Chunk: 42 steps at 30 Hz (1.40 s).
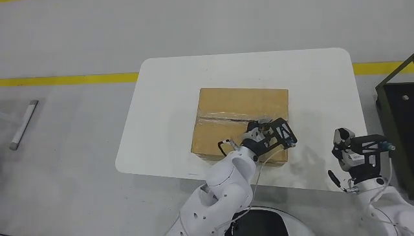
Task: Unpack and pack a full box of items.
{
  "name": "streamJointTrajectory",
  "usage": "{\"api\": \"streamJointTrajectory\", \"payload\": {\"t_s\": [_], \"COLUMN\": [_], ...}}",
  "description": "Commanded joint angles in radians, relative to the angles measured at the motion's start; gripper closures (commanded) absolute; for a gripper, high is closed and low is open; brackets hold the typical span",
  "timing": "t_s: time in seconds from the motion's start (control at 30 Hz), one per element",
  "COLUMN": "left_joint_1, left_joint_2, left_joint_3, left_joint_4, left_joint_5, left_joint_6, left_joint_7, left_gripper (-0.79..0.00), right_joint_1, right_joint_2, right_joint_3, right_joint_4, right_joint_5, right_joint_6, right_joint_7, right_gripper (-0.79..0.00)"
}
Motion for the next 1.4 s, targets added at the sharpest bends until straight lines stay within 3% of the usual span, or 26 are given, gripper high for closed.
{"api": "streamJointTrajectory", "payload": {"t_s": [0.0,0.33,0.5,0.63,0.9,1.13,1.37], "left_joint_1": [0.002,0.025,0.064,0.137,0.231,0.262,0.256], "left_joint_2": [-0.001,0.002,0.011,0.021,0.042,0.047,0.053], "left_joint_3": [-0.005,-0.080,-0.180,-0.290,-0.469,-0.588,-0.642], "left_joint_4": [0.001,-0.030,-0.093,-0.184,-0.288,-0.305,-0.276], "left_joint_5": [0.002,0.023,0.030,-0.009,0.061,0.023,0.072], "left_joint_6": [0.002,0.090,0.167,0.226,0.245,0.311,0.310], "left_joint_7": [0.007,0.078,0.096,0.083,0.066,0.071,0.106], "left_gripper": [0.000,0.000,0.000,0.000,0.000,0.000,0.000], "right_joint_1": [0.002,0.012,0.018,0.033,0.079,0.120,0.149], "right_joint_2": [0.000,0.000,0.000,0.002,0.006,0.010,0.011], "right_joint_3": [-0.003,-0.007,-0.003,-0.002,-0.034,-0.097,-0.149], "right_joint_4": [0.002,-0.004,-0.024,-0.056,-0.096,-0.106,-0.090], "right_joint_5": [0.000,0.065,0.117,0.155,0.175,0.106,0.083], "right_joint_6": [0.002,-0.013,-0.035,-0.062,-0.102,-0.114,-0.115], "right_joint_7": [0.001,-0.005,0.003,0.004,0.047,0.104,0.133], "right_gripper": [0.000,0.000,0.000,0.000,0.000,0.000,0.000]}}
